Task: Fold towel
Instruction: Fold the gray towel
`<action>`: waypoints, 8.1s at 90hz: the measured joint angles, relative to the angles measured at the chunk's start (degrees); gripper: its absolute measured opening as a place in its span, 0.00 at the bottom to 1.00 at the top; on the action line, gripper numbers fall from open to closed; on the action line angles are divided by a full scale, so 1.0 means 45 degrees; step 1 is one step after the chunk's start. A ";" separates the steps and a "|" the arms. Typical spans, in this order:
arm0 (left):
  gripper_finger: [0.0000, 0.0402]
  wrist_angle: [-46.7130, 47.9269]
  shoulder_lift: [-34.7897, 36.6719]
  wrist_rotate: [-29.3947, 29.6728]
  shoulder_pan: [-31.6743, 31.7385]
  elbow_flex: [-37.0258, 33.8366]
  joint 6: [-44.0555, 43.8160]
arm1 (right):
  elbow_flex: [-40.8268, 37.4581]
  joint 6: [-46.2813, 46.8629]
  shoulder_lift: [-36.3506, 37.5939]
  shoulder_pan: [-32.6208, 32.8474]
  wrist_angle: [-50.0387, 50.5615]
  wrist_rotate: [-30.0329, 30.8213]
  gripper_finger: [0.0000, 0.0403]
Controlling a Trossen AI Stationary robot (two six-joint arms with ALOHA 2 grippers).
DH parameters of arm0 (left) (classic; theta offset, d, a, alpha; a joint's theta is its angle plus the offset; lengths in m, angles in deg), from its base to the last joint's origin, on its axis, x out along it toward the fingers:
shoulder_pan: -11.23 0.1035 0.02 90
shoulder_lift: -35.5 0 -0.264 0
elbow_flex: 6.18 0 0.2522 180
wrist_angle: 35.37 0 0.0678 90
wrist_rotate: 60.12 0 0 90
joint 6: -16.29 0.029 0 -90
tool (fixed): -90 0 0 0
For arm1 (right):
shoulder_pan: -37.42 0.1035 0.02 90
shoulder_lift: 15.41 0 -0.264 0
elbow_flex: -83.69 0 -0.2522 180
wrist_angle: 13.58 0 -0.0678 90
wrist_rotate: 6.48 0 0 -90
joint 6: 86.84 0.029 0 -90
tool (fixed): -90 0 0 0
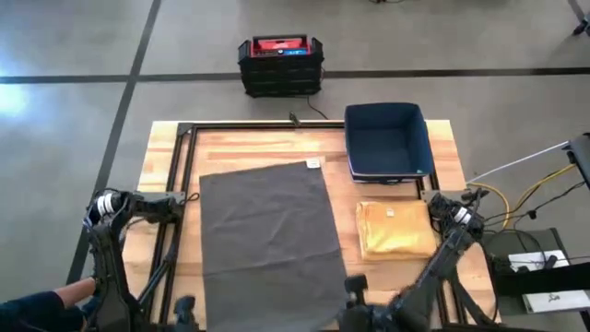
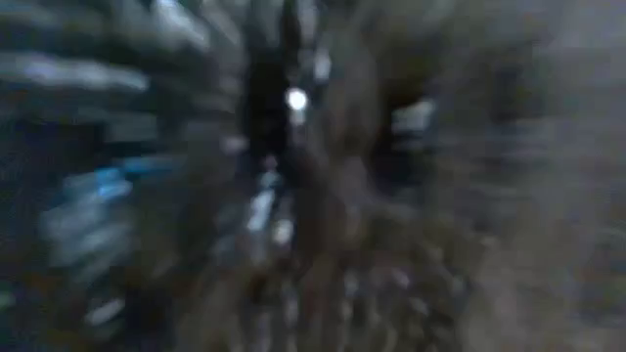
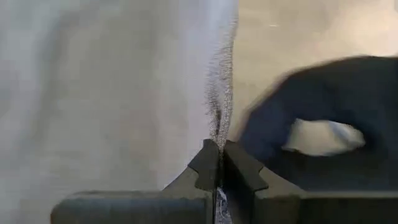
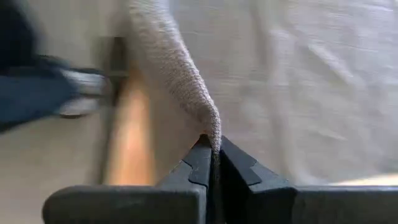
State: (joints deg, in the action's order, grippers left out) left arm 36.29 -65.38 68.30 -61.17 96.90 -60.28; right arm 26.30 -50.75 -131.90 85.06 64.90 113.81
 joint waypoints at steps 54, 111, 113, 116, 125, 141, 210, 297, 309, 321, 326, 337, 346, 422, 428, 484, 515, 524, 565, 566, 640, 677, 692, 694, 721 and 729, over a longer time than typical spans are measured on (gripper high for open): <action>0.00 0.7009 0.2938 0.0231 0.2815 -0.4288 -0.3679 | -0.1272 -0.0121 0.0078 -0.6042 0.3072 0.2285 0.00; 0.00 0.7015 0.6896 0.0226 0.3643 -0.9811 -0.7724 | -0.2659 -0.4929 0.0068 -1.0279 -0.1415 0.2258 0.00; 0.00 0.7014 0.6958 0.0240 0.3652 -0.9926 -0.7791 | -0.2774 -0.5023 0.0065 -1.0370 -0.1544 0.2238 0.00; 0.00 0.7021 0.7045 0.0271 0.3654 -1.0099 -0.7833 | -0.2921 -0.5216 0.0050 -1.0498 -0.1703 0.2203 0.00; 0.00 0.7062 0.7206 0.0355 0.3821 -1.0417 -0.7815 | -0.3442 -0.5565 0.0049 -1.0875 -0.2481 0.2028 0.00; 0.00 0.7101 0.7524 0.1125 0.4265 -1.0858 -0.7705 | -0.3918 -0.6070 0.0039 -1.1434 -0.3636 0.1494 0.00; 0.02 0.6762 0.7784 0.2383 0.5073 -1.1402 -0.7671 | -0.3981 -0.6173 0.0024 -1.2431 -0.4184 0.0231 0.10; 0.55 0.4780 0.8679 0.1897 0.6132 -1.0788 -0.3422 | -0.4581 -0.7337 0.1480 -1.2588 -0.4487 -0.6630 0.68; 0.49 0.4747 0.8804 0.1322 0.6787 -1.0792 -0.2789 | -0.5704 -0.7267 0.1639 -1.1847 -0.4582 -0.7219 0.66; 0.46 0.4473 0.9273 0.0033 0.8947 -1.0454 -0.0402 | -0.7301 -0.6392 0.2059 -1.0944 -0.5835 -0.7161 0.63; 0.46 0.4192 0.9654 -0.0615 1.0169 -1.0438 0.0985 | -0.7963 -0.5983 0.2247 -1.0589 -0.6589 -0.7152 0.62; 0.47 0.3060 1.0532 -0.2095 1.3595 -1.0698 0.4803 | -0.9069 -0.5125 0.2684 -0.9830 -0.8093 -0.7087 0.59; 0.46 0.1545 1.1045 -0.3644 1.6702 -1.1097 0.8157 | -0.9674 -0.4678 0.2764 -0.9238 -0.9371 -0.7048 0.57; 0.29 -0.1635 0.4918 -0.6976 2.3873 -1.0741 1.3765 | -1.1600 -0.4663 0.2744 -0.8334 -1.3938 -0.6364 0.55; 0.29 -0.1678 0.4514 -0.6996 2.3900 -1.0710 1.3799 | -1.1628 -0.4741 0.2744 -0.8335 -1.4040 -0.6364 0.55; 0.03 -0.1253 0.4841 -0.6658 2.3894 -1.0479 1.3730 | -1.1675 -0.4838 0.2739 -0.8330 -1.4172 -0.6368 0.50; 0.02 -0.1221 0.5630 -0.3281 2.4446 -0.9781 1.3127 | -1.1675 -0.4797 0.2739 -0.8330 -1.4172 -0.6370 0.50; 0.01 -0.1720 0.5240 -0.3042 2.4777 -0.9865 1.3252 | -1.1675 -0.4791 0.2739 -0.8300 -1.4173 -0.6374 0.50; 0.14 -0.3189 0.4589 -0.1979 2.5412 -0.9874 1.4504 | -1.1675 -0.4802 0.2730 -0.8024 -1.4167 -0.6389 0.50; 0.15 -0.3186 0.4611 -0.1979 2.5412 -0.9874 1.4546 | -1.1675 -0.4802 0.2730 -0.8024 -1.4167 -0.6389 0.51; 0.44 -0.1334 0.6725 -0.6763 1.1977 -1.0812 0.7199 | -1.0455 -0.6568 0.1399 -0.8241 -1.2962 -0.5638 0.43; 0.30 -0.4491 0.4579 -0.6791 0.7006 -1.0812 0.2500 | -1.0469 -0.4388 0.1616 -0.6066 -1.0827 -0.6393 0.25; 0.28 -0.7839 0.3603 -0.6797 0.5739 -1.0680 0.2217 | -1.0504 -0.3348 0.1808 -0.4474 -1.0684 -0.6432 0.22; 0.27 -0.8118 0.3466 -0.6797 0.5631 -1.0602 0.2337 | -1.0501 -0.3321 0.1817 -0.4272 -1.0689 -0.6430 0.23; 0.33 -0.8946 0.2665 -0.5761 0.6074 -0.9844 0.4366 | -0.8734 -0.2975 0.1878 -0.3395 -0.8105 -0.6501 0.47; 0.40 -0.8946 0.2690 -0.5753 0.6362 -0.9753 0.5241 | -0.7865 -0.2898 0.1957 -0.3419 -0.6638 -0.6505 0.55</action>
State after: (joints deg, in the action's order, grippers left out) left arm -3.96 -53.27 42.41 -32.54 53.02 -36.70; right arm -9.09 -63.79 -123.09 69.67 35.03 84.54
